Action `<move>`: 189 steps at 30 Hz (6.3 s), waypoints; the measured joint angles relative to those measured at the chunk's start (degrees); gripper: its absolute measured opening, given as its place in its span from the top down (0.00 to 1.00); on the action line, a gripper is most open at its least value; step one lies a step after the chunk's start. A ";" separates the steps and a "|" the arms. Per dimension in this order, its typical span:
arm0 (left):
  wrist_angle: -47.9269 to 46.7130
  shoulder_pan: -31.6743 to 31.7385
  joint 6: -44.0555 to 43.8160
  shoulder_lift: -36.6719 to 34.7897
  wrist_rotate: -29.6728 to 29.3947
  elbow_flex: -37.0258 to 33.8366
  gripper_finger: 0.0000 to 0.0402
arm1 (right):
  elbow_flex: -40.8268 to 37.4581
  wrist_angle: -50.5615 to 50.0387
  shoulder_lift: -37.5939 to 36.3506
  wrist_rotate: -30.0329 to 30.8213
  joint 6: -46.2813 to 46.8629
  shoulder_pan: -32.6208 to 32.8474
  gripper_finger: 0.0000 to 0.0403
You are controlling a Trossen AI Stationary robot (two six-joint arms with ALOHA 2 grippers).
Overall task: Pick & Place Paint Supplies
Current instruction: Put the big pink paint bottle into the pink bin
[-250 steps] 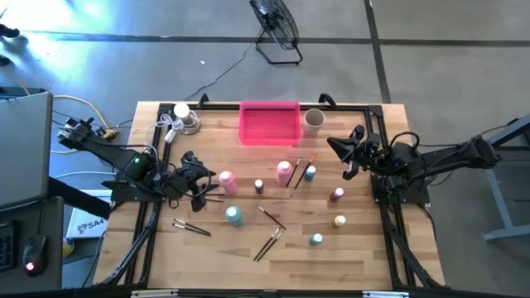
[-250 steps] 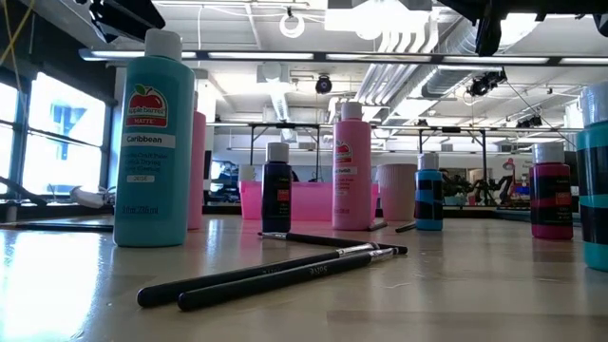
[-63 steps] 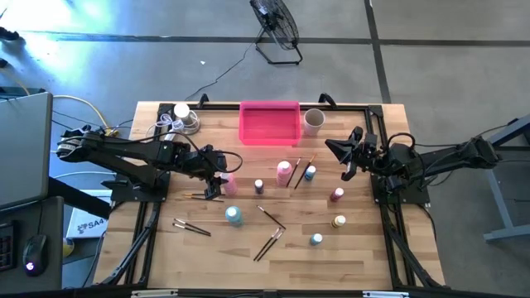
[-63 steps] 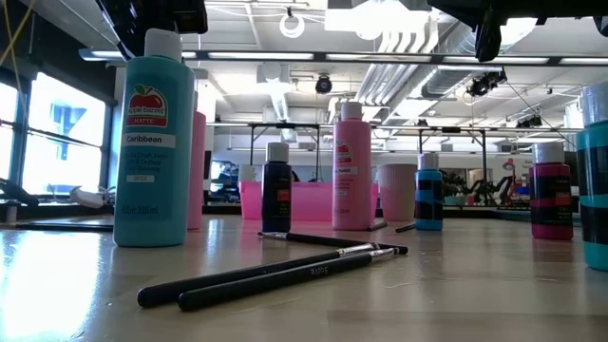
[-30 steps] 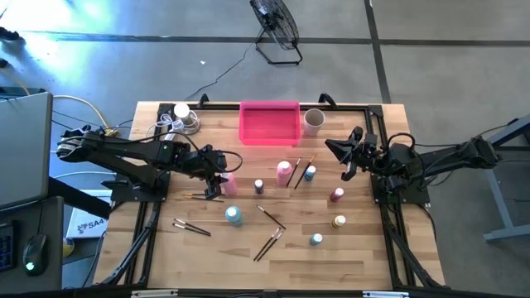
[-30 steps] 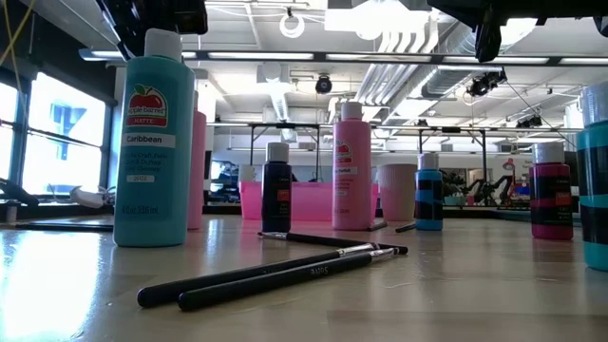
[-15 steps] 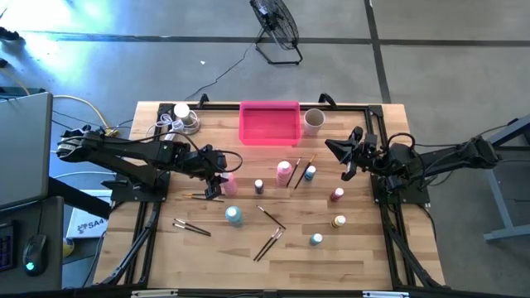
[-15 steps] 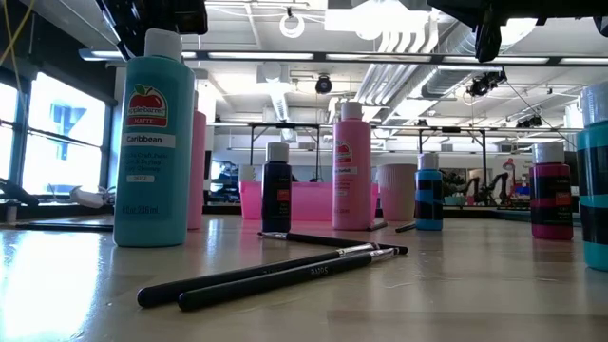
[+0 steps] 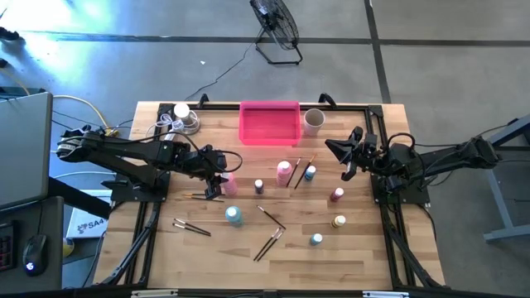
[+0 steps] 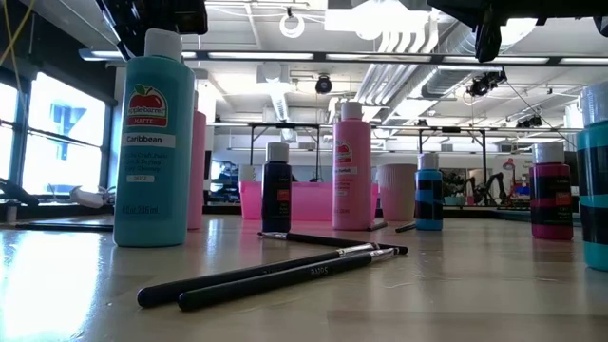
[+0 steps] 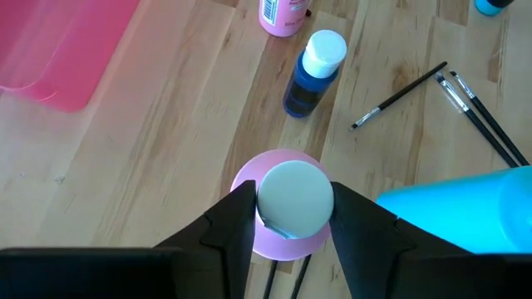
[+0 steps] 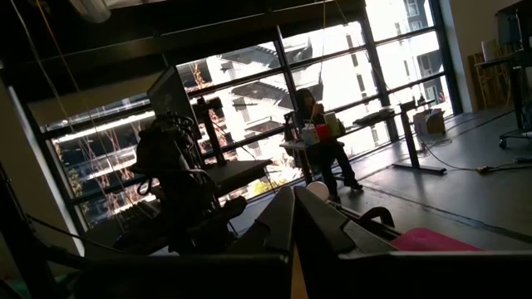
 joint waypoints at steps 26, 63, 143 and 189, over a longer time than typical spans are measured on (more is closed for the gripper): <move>0.20 0.00 -0.04 -0.01 1.57 0.00 0.67 | 0.00 0.02 0.02 0.00 0.00 0.02 0.99; -12.27 0.06 0.04 -0.08 -3.88 15.00 0.70 | 0.02 0.02 0.02 -0.02 0.00 0.00 0.99; 3.13 42.77 16.09 45.41 9.88 47.76 0.70 | 0.00 -3.06 0.01 0.24 0.00 0.02 0.99; 8.52 41.59 15.08 49.36 8.46 47.74 0.58 | 0.00 -3.04 0.01 0.20 0.00 0.02 0.99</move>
